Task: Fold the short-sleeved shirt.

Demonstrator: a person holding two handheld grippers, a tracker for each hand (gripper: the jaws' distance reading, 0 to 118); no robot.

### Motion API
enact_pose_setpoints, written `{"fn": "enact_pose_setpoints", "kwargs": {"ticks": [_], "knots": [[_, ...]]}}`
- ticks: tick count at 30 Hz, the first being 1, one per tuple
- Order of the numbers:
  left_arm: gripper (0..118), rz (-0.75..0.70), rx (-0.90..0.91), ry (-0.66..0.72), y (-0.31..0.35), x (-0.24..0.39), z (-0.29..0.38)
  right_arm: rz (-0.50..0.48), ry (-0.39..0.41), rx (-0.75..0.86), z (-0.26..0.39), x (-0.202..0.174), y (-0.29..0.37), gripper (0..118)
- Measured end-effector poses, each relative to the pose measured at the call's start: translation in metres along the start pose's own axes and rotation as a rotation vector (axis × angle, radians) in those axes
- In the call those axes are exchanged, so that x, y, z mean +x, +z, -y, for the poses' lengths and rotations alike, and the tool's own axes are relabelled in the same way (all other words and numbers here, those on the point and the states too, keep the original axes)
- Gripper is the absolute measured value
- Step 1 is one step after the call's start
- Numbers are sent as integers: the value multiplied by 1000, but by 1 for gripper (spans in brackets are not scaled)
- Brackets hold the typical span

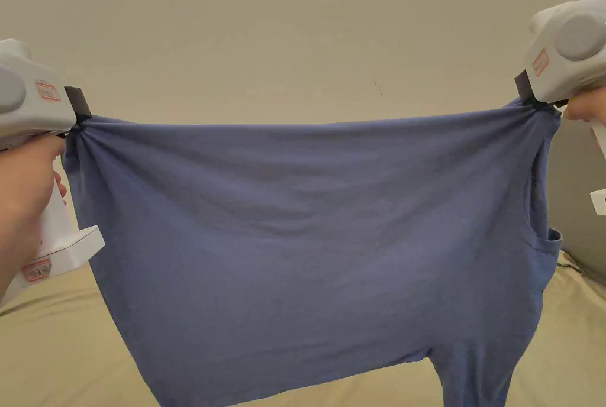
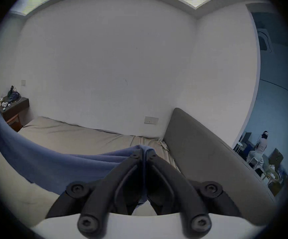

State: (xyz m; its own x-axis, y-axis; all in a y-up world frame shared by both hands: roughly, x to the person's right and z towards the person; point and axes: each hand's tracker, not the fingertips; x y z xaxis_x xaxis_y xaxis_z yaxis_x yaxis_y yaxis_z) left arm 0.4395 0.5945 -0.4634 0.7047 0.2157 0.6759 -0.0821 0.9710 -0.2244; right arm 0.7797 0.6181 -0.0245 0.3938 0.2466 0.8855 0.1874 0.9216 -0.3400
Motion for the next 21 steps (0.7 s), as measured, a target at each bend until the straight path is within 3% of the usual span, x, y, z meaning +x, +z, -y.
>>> {"fn": "enact_pose_setpoints", "kwargs": {"ticks": [5,9,14,18,21], "knots": [[4,17,-32,46,-16,5,15,12,-32,-37,7,-11,-20,5],[4,15,-124,29,-35,0,56,5,21,-98,43,-34,-46,5],[4,-54,-272,-56,-60,-10,152,-53,94,-193,125,-69,-82,5],[4,-50,-460,69,-67,-30,245,-86,118,-272,206,-95,-101,5],[4,-60,-537,58,-64,-38,301,-118,104,-352,262,-107,-115,5]]}}
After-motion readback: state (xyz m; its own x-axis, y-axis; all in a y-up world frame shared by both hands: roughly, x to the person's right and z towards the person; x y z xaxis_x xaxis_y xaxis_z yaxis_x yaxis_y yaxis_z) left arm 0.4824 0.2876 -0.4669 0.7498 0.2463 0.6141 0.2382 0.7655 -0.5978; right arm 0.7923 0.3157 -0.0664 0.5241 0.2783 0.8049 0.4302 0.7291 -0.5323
